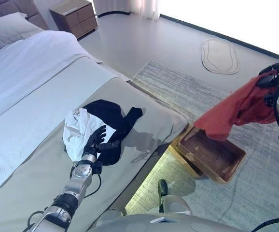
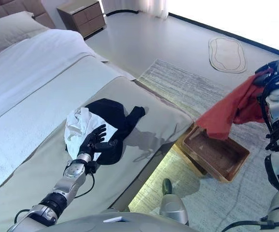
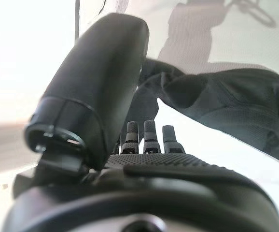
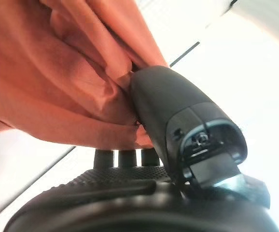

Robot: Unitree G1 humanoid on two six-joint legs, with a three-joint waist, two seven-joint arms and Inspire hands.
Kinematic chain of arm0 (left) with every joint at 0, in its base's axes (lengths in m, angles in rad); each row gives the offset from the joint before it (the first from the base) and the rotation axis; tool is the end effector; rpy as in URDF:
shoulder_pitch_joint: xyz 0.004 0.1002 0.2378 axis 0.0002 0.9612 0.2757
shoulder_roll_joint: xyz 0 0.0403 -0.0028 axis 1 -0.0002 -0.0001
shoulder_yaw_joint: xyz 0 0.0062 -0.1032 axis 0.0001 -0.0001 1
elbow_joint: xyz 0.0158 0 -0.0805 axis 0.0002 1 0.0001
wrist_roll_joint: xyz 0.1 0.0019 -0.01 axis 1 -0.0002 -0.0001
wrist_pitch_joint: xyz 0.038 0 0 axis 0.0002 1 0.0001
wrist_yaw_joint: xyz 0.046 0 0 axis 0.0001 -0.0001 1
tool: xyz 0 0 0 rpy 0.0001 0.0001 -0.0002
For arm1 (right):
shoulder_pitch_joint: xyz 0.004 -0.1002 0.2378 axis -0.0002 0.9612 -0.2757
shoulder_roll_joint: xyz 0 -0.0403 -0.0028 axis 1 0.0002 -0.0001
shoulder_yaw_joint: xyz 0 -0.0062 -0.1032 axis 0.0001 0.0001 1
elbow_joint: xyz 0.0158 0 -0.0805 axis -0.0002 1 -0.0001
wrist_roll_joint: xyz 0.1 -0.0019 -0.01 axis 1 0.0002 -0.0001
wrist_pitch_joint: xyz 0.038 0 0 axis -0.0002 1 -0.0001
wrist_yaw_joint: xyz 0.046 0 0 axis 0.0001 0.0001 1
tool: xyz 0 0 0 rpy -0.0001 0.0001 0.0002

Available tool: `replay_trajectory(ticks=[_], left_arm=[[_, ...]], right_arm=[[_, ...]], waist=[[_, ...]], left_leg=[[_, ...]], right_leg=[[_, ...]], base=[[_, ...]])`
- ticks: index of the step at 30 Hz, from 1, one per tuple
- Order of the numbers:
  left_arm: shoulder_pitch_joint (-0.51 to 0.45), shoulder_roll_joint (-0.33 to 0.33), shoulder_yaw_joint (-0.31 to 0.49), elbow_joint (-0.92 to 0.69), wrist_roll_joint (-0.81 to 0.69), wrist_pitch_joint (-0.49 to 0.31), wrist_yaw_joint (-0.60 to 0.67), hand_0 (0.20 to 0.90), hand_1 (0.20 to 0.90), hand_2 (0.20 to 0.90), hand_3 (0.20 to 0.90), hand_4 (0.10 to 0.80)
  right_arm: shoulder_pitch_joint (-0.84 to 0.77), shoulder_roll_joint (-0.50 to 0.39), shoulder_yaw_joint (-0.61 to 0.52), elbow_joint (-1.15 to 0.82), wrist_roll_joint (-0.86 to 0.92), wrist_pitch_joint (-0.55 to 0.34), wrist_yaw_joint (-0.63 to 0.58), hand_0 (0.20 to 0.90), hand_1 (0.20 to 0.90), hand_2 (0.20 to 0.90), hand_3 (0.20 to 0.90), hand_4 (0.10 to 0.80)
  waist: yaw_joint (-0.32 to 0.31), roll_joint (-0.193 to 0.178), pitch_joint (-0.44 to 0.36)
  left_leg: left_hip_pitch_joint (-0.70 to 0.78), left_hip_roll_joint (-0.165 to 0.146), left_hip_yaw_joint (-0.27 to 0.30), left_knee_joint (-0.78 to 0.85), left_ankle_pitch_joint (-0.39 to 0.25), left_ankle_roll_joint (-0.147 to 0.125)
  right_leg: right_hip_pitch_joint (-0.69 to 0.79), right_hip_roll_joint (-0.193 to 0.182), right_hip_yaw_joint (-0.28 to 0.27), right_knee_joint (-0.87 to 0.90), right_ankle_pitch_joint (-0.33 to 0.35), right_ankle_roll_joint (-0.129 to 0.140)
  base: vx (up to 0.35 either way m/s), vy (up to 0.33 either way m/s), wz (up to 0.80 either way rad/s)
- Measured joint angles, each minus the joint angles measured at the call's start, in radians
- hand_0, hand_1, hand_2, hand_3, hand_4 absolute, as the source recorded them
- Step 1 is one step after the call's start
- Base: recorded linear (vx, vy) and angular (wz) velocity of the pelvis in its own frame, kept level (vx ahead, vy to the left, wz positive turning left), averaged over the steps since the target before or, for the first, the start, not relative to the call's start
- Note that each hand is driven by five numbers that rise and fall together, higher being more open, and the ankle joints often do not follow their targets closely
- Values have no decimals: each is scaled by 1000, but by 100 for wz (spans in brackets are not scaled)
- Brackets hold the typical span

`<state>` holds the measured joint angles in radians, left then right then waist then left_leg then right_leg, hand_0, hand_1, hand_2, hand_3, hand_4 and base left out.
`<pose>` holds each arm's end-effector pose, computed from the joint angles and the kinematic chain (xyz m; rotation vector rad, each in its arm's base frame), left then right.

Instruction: Pick up the clothes from the bed and place them into the basket

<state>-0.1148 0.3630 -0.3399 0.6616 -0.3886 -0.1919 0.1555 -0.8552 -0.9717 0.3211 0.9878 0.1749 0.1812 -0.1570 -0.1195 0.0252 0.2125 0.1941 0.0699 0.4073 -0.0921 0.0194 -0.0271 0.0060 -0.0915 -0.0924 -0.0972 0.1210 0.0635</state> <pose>0.1908 0.2016 -0.0395 0.1255 0.4177 0.0555 0.2914 -0.3642 0.1867 -0.7556 0.2646 -0.6254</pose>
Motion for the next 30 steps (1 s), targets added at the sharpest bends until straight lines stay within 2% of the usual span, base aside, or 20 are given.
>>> replay_trajectory(ticks=[3, 8, 14, 17, 18, 19, 20, 30], left_arm=[[3, -5, -2, 0, 3, 14, -14, 900, 900, 900, 900, 800], [22, -22, -18, -1, 6, 17, -32, 900, 900, 900, 900, 800], [37, -33, -18, -1, 5, 16, -45, 900, 900, 900, 900, 800], [36, -36, -18, -2, 3, 13, -53, 900, 900, 900, 900, 800], [33, -36, -18, -3, 3, 12, -54, 900, 900, 900, 900, 800], [27, -37, -18, -3, 3, 11, -54, 900, 900, 900, 900, 800], [22, -37, -18, -4, 3, 10, -54, 900, 900, 900, 900, 800], [17, -37, -18, -9, -1, -16, -55, 900, 900, 900, 900, 800]], right_arm=[[7, -2, -4, 11, 0, -1, 9, 300, 300, 300, 200, 100], [79, -4, -77, 10, 0, -13, 14, 300, 300, 300, 200, 100], [114, -10, -92, 10, -1, -13, 14, 300, 300, 300, 200, 100], [114, -10, -97, 13, -1, -13, 14, 300, 300, 300, 200, 100], [114, -10, -106, 13, -1, -13, 14, 354, 354, 354, 263, 163], [114, -13, -117, 13, -1, -13, 14, 554, 554, 554, 496, 396], [114, -16, -121, 14, -1, -13, 14, 900, 900, 900, 900, 800], [114, -51, -171, 75, -39, -15, 9, 900, 900, 900, 900, 800]], waist=[[-17, 25, 0], [-20, 89, -2], [-19, 176, 43], [-19, 199, 55], [-18, 205, 56], [-18, 208, 70], [-18, 208, 82], [-19, 221, 115]], left_leg=[[-2, 0, 3, 0, 0, 1], [-28, -1, 4, 3, 2, -1], [-34, -2, 6, 4, 2, -2], [-45, -2, 6, 4, 3, -2], [-51, -2, 6, 4, 4, -3], [-51, -3, 6, 4, 5, -4], [-51, -4, 5, 4, 9, -5], [-63, -5, 4, 4, 13, -8]], right_leg=[[-3, 0, 2, 0, 1, -1], [-30, 0, 3, 0, 4, 3], [-37, -1, 5, 4, 9, -2], [-49, -1, 6, 4, 8, -2], [-53, -2, 6, 4, 8, -2], [-54, -3, 5, 4, 9, -2], [-54, -4, 5, 4, 9, -2], [-65, -6, 4, 4, 7, -1]], base=[[25, -51, -5], [31, -57, 0], [7, -29, -1], [-6, -2, -1], [0, 0, 0], [0, 0, 0], [0, 0, 0], [3, -1, 0]])
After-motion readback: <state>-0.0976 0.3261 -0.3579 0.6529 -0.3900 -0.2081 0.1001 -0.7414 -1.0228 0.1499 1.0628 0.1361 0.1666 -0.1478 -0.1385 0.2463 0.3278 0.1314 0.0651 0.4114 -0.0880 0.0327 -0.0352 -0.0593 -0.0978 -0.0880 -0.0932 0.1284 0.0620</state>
